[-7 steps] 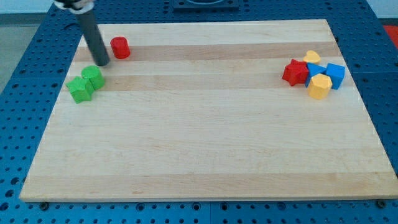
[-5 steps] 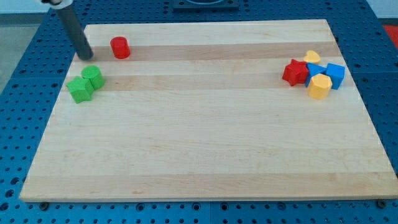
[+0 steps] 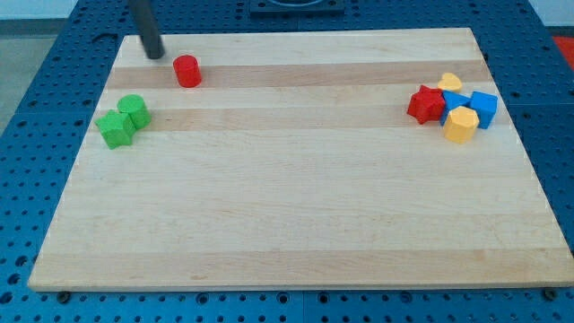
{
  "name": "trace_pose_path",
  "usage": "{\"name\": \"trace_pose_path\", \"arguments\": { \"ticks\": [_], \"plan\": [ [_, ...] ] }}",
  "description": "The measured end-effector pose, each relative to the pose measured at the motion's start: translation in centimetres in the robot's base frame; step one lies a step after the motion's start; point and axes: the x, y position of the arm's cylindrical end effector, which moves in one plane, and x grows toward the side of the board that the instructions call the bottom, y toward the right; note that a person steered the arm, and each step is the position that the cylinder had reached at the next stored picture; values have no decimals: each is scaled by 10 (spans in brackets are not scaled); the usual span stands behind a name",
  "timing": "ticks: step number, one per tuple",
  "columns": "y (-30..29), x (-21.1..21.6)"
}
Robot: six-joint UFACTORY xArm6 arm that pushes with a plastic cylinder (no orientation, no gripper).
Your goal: Move the red circle towards the right of the board
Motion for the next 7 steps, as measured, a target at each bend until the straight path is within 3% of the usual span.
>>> {"name": "trace_pose_path", "arguments": {
  "ticks": [1,2,5,7],
  "plan": [
    [-27,31],
    [-4,54],
    [214,34],
    [183,51]
  ]
}}
